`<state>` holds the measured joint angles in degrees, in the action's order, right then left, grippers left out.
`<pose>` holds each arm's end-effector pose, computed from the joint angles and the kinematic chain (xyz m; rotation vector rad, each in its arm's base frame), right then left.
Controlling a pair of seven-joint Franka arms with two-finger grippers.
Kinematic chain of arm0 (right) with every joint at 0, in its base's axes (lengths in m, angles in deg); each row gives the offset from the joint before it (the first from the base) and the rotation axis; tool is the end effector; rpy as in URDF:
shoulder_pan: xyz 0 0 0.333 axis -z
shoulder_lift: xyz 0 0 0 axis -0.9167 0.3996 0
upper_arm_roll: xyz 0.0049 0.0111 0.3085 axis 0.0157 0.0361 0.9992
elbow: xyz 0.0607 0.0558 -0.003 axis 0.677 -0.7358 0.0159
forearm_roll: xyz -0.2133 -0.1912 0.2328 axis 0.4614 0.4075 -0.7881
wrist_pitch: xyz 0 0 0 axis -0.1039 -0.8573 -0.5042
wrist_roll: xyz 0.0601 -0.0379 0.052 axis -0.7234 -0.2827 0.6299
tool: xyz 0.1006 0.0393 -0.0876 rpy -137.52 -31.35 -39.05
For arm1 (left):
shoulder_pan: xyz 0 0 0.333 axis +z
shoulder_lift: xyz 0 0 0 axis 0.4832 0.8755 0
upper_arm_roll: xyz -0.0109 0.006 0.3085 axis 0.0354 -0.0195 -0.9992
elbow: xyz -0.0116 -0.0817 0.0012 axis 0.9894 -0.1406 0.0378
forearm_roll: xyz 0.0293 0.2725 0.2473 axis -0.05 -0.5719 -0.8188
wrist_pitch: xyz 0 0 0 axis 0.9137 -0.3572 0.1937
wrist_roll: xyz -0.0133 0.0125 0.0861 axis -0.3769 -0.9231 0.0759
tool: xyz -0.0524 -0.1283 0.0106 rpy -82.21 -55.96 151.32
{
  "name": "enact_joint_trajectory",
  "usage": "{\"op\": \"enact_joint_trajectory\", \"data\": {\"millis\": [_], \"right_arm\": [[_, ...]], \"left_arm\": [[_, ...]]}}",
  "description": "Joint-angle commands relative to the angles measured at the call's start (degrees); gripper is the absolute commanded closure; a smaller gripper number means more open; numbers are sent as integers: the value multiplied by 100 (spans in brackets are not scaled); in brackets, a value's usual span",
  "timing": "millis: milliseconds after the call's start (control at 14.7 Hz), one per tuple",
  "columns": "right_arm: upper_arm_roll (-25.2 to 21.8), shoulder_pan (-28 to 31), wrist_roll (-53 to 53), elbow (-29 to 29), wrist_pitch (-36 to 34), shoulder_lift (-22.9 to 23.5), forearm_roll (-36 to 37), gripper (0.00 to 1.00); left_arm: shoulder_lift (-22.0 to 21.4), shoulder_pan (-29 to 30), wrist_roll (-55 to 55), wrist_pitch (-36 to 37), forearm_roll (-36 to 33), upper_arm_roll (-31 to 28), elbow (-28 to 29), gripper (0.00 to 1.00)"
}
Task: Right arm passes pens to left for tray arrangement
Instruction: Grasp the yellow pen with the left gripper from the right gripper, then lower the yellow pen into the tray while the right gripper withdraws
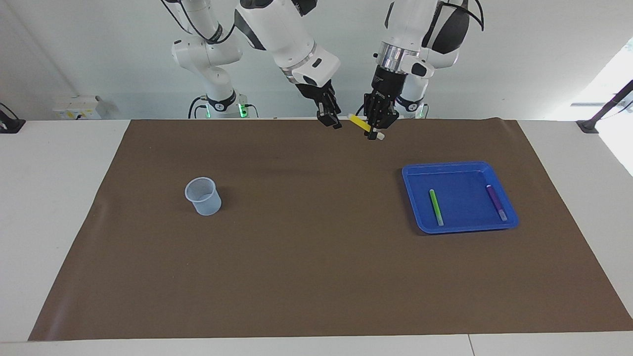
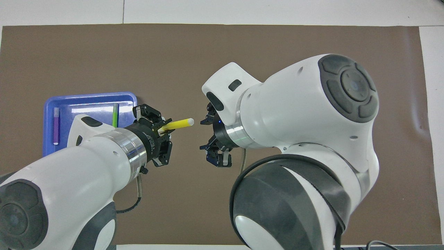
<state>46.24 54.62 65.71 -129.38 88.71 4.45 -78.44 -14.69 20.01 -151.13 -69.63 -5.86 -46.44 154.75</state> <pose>0.4787 0.3589 0.5702 -1.9827 -1.8985 -0.4084 0.4166 -0.2865 0.5517 1.7077 2.0756 0.0500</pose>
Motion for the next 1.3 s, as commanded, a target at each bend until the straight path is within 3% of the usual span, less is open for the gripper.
{"op": "enact_joint_trajectory", "data": {"millis": [0, 205, 409, 682, 1092, 1228], "right_arm": [[-6, 31, 38, 3, -68, -46, -53, 0], [-234, 31, -14, -5, -94, -134, -18, 0], [-568, 31, -50, -40, -121, -213, 201, 0], [-1069, 31, -470, -120, -147, -345, 483, 0], [-1588, 127, -1673, -120, -94, -407, 1458, 0], [-1659, 416, -2183, -251, -121, -459, 1477, 0]], "left_arm": [[30, 107, -40, -66, -95, 0, -27, 100], [39, 168, 38, -66, -103, -9, -27, 100], [57, 484, 783, -23, -103, 0, -10, 100], [179, 1274, 3056, 39, -51, 0, 52, 100], [566, 2224, 6739, 452, 309, -9, 175, 100], [628, 2461, 7855, 461, 371, -9, 350, 100]]}}
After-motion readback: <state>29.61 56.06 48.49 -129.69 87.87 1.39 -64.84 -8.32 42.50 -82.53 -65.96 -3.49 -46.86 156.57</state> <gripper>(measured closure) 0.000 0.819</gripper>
